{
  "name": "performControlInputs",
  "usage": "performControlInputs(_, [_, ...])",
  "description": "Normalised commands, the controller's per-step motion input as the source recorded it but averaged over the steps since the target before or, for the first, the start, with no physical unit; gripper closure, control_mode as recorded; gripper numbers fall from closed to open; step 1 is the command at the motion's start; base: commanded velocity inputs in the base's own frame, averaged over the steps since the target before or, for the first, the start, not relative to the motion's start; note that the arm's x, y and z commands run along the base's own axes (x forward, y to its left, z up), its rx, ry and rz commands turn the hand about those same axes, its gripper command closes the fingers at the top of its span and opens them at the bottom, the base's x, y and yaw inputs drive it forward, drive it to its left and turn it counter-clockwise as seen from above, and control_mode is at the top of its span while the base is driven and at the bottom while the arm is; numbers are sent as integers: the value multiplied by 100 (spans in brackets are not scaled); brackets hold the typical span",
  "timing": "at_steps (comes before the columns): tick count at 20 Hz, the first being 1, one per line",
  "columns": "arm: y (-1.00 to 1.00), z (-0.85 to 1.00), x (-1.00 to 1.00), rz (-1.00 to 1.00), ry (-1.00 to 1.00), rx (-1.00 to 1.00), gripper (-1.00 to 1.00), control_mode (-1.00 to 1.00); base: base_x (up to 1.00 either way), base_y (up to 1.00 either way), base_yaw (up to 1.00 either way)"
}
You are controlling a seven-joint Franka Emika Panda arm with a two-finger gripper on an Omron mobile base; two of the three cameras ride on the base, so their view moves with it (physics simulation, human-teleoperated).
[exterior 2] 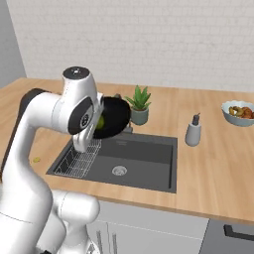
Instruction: Pick the lime from the sink and place it in the bowl. Then pick the bowl and place it in the microwave. Then close the microwave door and press the start button.
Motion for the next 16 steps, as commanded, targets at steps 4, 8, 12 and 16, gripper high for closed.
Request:
performControlInputs(4, [48, 18, -29, 7, -12, 0, 100, -100, 0, 0, 0])
performControlInputs(8, [29, 23, -31, 5, -11, 0, 100, -100, 0, 0, 0])
performControlInputs(12, [13, 12, -27, 2, -4, 0, 100, 100, -9, 1, 0])
performControlInputs(16, [0, 0, 0, 0, 0, 0, 100, 100, -41, -19, 0])
